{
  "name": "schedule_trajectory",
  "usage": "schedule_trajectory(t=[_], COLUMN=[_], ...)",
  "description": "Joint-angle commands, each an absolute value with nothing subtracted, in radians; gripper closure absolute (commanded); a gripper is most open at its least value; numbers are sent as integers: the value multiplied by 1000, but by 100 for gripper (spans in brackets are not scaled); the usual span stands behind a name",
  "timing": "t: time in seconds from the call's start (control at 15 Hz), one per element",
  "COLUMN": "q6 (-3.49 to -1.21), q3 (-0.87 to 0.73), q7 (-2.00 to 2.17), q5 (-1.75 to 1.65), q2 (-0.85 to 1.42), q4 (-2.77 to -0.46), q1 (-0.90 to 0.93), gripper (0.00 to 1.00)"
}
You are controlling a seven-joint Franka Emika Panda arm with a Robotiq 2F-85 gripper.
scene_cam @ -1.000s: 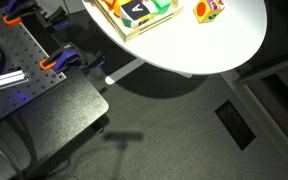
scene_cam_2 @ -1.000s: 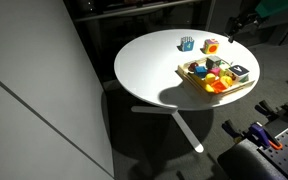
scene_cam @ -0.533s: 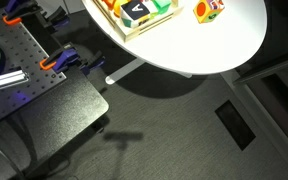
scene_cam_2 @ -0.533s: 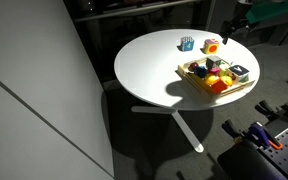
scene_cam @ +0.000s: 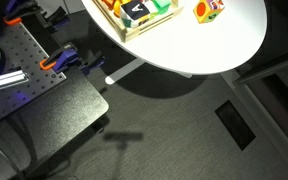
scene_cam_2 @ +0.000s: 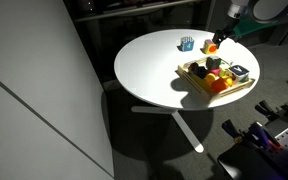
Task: Remove the gray block from the wooden tray and place it on the table
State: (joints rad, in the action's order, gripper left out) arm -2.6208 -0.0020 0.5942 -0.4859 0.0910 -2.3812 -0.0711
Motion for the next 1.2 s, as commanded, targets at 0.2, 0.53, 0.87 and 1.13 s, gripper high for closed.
schedule_trajectory(t=[0.2,0.53,0.87,1.13], q6=[-2701,-2752,-2768,-2775], q3=[-89,-137,-186,-229], q7=[631,606,606,618], q5=[-512,-477,-458,-465], q2=[223,299,361,397], q4=[-2308,-2281,-2258,-2243], q1=[8,54,96,136], gripper=[0,0,0,25])
